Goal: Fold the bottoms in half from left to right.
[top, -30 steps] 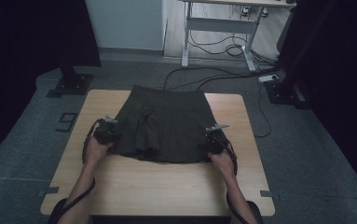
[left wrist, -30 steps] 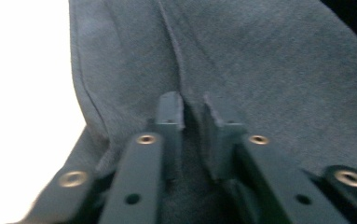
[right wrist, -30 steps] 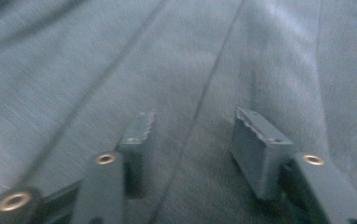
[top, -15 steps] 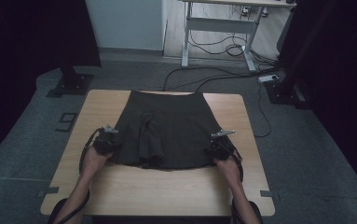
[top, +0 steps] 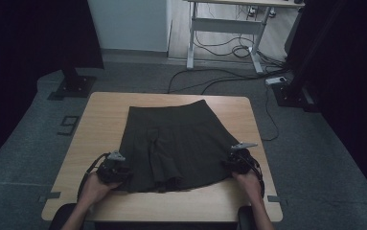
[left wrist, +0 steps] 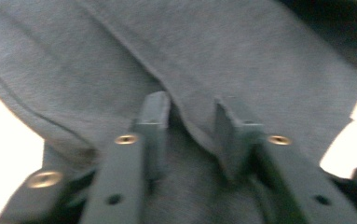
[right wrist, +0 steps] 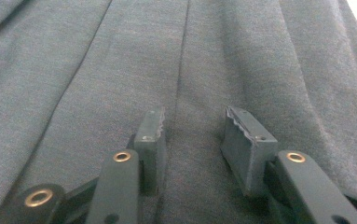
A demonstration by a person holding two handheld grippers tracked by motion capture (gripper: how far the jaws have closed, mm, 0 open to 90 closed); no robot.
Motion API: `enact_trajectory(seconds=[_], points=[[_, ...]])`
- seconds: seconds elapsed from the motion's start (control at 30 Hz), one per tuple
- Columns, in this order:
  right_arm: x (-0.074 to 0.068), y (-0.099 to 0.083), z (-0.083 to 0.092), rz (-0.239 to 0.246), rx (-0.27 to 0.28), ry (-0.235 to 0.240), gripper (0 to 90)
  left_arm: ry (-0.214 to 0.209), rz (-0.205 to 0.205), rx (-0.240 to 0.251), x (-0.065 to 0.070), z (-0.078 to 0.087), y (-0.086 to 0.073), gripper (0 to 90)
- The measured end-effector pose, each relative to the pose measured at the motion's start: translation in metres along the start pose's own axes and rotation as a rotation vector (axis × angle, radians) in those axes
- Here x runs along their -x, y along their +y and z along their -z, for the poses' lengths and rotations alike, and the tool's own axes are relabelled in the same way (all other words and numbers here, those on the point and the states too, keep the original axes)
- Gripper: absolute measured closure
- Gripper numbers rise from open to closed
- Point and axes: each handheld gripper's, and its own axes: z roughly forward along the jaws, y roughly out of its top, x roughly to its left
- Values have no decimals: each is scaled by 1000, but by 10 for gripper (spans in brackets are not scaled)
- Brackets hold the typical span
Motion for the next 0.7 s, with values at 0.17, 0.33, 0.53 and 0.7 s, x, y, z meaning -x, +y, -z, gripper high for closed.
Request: enact_trajectory(seconds=[0.17,0.33,0.53,0.7], points=[[-2,3,4,17,-19,6,352,4,1,111,-9,26,12,505],[-10,23,-2,39,25,8,286,120,67,148,-55,25,36,475],[-8,55,-35,0,19,-10,327,174,153,96,-93,-17,52,503],[-8,58,-49,23,-25,-38,454,202,146,72,-94,-32,53,563]])
